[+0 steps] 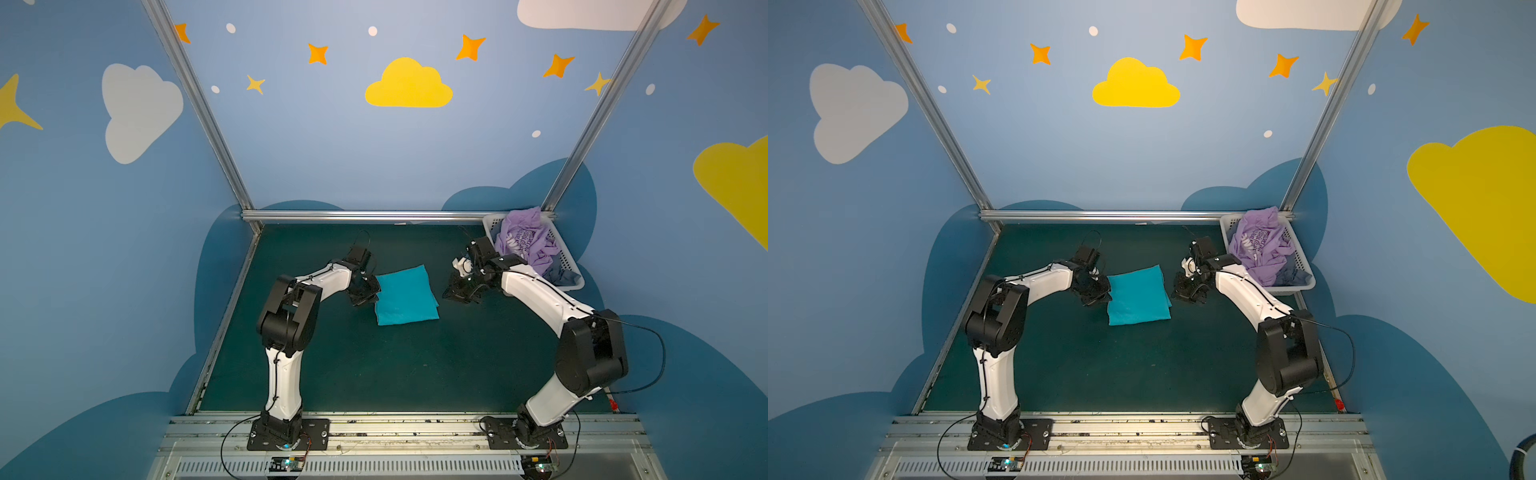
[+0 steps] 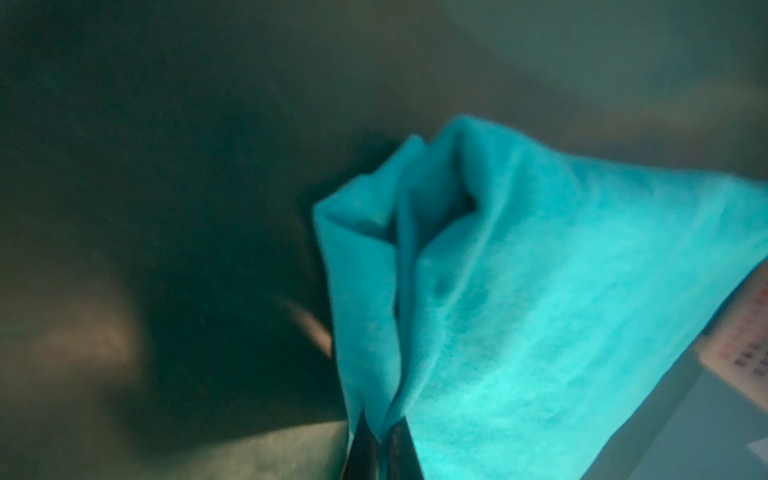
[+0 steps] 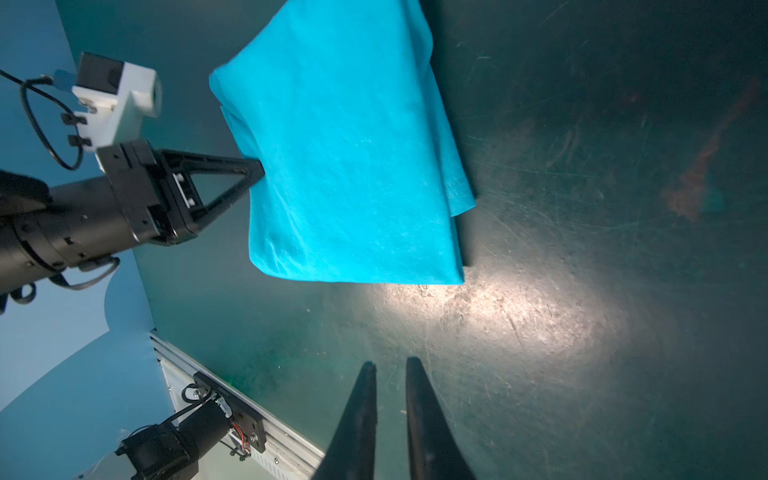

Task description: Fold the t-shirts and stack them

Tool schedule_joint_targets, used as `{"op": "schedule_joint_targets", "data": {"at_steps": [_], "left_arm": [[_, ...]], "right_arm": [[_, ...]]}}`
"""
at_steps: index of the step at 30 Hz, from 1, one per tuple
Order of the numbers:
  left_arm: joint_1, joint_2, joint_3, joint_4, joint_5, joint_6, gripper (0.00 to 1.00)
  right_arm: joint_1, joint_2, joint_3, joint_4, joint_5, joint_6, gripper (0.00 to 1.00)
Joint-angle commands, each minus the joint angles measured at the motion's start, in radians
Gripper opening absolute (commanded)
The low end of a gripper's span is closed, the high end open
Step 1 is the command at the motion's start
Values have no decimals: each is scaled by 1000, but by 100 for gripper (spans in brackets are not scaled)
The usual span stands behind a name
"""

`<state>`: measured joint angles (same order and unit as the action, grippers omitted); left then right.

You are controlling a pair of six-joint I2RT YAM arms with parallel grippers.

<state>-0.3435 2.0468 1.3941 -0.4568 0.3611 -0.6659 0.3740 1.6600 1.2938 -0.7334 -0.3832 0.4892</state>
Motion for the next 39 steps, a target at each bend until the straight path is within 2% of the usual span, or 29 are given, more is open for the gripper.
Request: {"op": "schedule_joint_targets", "data": {"at_steps": [1, 7, 12, 13, 17, 19, 21, 22, 27, 30, 31, 35, 37, 39], "left_arm": [[42, 20, 58, -31, -18, 24, 4], [103, 22, 160, -148, -63, 87, 4], [126, -11, 147, -172, -116, 107, 7], [126, -22, 136, -169, -123, 107, 11], [123, -57, 82, -161, -142, 96, 45], [119, -66, 54, -149, -141, 94, 57], [114, -64, 37, -145, -142, 93, 64], [111, -60, 28, -141, -176, 91, 65], [91, -38, -10, -104, -178, 73, 68], [79, -16, -8, -98, -178, 69, 64], [77, -7, -5, -98, -178, 69, 60], [78, 32, 30, -117, -202, 69, 22], [84, 56, 65, -146, -219, 76, 11], [95, 79, 106, -176, -234, 90, 6]], "right_arm": [[-6, -28, -9, -18, 9, -8, 16], [-24, -62, -5, -35, 33, -11, 16], [-33, -120, -45, -21, 58, -4, 15], [-36, -137, -59, -14, 61, 0, 15], [-44, -210, -103, -1, 83, 8, 16], [-51, -247, -125, 4, 98, 9, 17], [-59, -279, -143, 7, 107, 8, 19], [-64, -293, -151, 8, 110, 7, 19], [-78, -360, -198, 16, 133, 18, 20], [-81, -442, -264, 75, 150, 31, 22], [-81, -474, -286, 93, 158, 35, 24], [-83, -590, -381, 176, 243, 57, 26], [-83, -650, -438, 222, 294, 69, 27], [-82, -719, -496, 272, 349, 68, 29]]}}
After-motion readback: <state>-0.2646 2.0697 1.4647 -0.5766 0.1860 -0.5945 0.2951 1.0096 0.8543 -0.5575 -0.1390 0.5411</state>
